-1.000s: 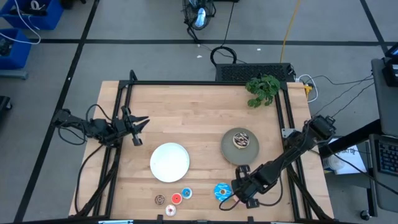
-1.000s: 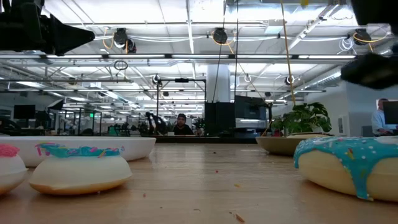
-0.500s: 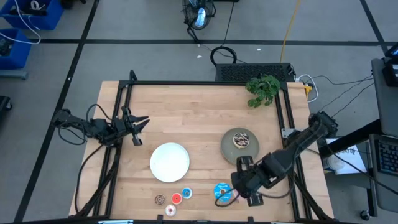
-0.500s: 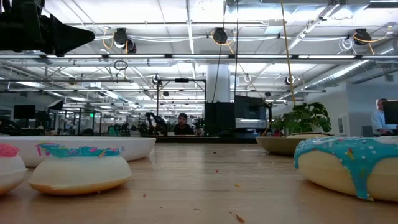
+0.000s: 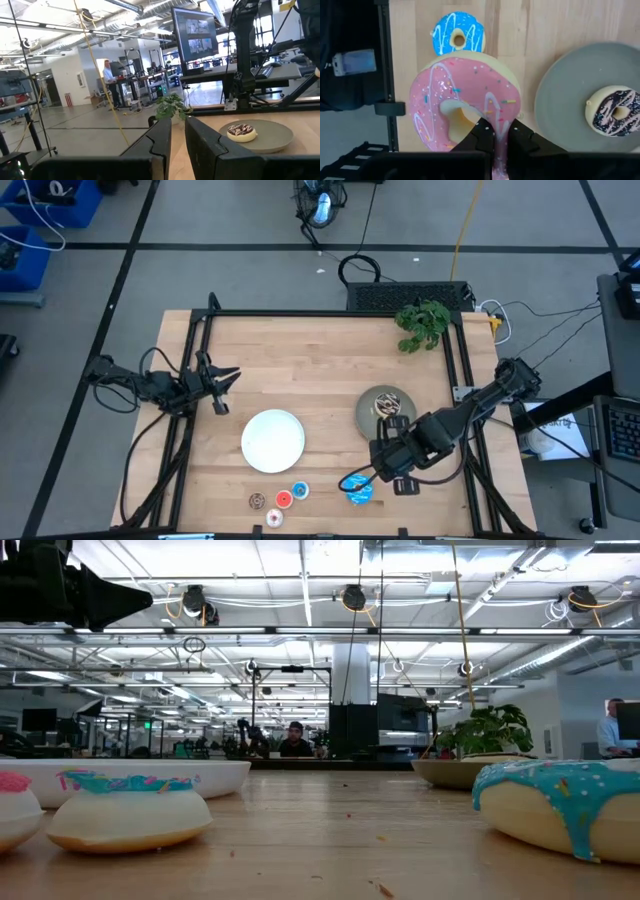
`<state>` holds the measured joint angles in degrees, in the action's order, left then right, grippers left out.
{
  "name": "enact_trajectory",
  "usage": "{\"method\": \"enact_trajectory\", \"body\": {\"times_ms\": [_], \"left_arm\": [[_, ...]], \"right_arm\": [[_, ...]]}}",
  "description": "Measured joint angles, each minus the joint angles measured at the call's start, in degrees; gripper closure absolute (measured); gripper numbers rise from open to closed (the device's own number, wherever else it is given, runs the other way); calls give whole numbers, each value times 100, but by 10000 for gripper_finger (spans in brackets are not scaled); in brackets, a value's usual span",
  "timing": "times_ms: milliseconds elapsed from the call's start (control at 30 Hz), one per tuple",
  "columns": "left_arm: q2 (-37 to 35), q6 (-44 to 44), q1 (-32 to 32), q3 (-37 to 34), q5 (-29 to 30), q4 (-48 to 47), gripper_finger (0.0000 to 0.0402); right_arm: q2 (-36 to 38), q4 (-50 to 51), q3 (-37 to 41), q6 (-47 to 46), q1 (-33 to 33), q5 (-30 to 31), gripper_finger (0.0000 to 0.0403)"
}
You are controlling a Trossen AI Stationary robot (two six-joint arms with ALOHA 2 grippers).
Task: Pick & Place donuts
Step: Put the pink donut on the gray plate
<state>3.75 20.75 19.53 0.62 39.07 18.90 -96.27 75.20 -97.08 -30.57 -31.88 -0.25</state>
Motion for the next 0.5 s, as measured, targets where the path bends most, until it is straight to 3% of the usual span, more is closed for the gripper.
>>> {"method": "enact_trajectory", "body": {"times_ms": [233,500], "left_arm": [[-1,7,0,0,1,-1,339],[-1,4,0,0,2,-37,339]], "right_arm": [[0,285,2,-495,154,32,390],[0,858,2,270,899,169,390]]}}
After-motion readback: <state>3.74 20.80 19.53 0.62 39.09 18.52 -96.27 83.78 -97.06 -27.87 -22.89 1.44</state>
